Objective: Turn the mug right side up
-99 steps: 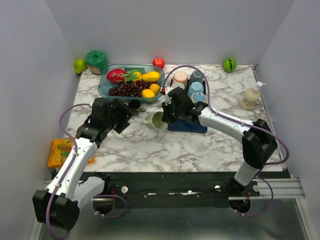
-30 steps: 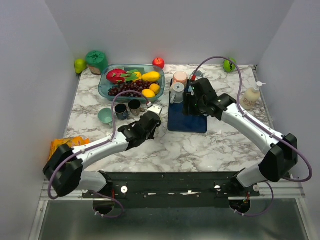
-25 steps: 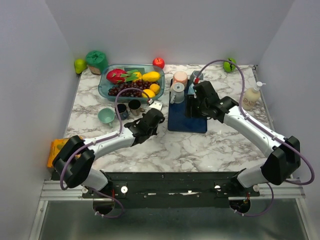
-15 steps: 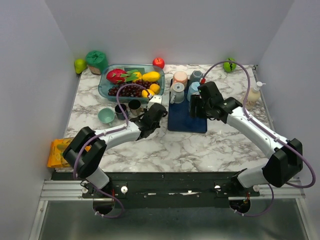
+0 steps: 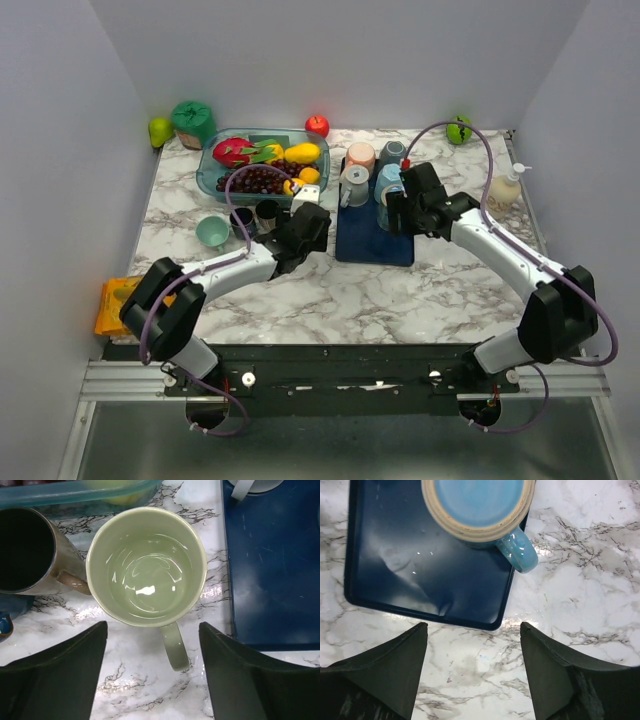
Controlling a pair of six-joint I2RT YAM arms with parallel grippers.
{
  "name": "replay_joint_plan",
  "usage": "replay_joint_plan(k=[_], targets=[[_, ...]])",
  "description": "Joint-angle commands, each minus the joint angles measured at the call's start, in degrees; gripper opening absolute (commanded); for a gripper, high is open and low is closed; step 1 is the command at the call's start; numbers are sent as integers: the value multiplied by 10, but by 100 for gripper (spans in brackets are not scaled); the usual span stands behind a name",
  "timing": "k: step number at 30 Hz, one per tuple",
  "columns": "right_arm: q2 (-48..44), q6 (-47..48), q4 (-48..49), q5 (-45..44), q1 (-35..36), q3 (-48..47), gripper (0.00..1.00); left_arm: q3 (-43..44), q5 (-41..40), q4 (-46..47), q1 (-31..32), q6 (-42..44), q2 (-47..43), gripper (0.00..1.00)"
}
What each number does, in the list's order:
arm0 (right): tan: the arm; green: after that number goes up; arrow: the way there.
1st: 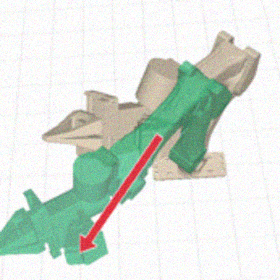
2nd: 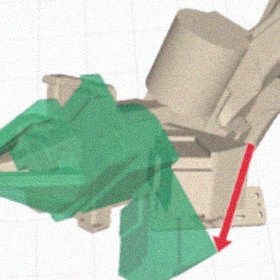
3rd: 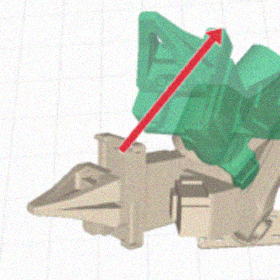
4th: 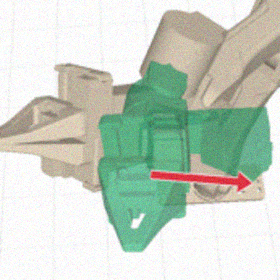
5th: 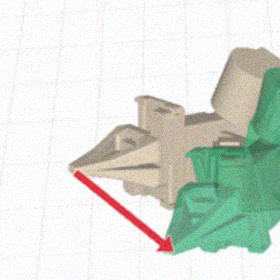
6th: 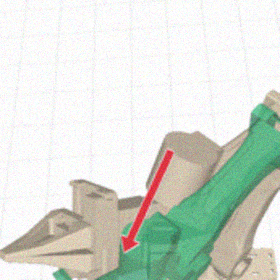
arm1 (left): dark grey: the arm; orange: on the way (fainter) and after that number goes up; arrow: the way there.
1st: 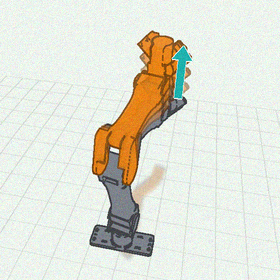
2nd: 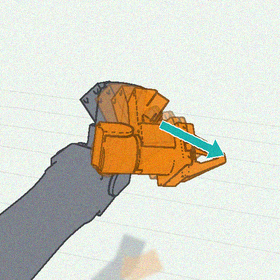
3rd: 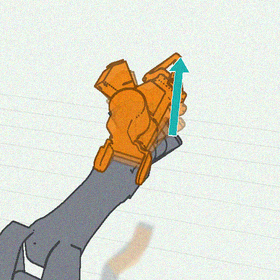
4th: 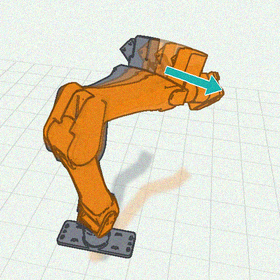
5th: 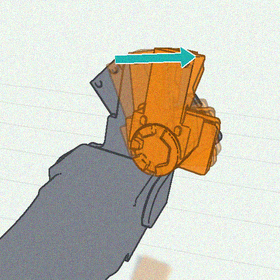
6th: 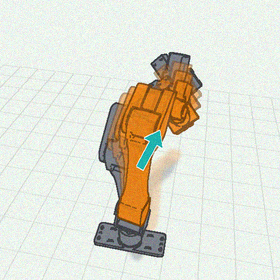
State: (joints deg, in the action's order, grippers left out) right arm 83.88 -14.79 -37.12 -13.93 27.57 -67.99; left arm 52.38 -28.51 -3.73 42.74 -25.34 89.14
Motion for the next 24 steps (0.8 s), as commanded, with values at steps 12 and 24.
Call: replay_joint_plan(k=[12, 24], targets=[[118, 160, 93, -26, -34, -33, 84, 26, 82, -95, -6, 26, -231, 99], [146, 208, 123, 67, -38, -37, 80, 33, 150, -111, -30, 28, -287, 99]])
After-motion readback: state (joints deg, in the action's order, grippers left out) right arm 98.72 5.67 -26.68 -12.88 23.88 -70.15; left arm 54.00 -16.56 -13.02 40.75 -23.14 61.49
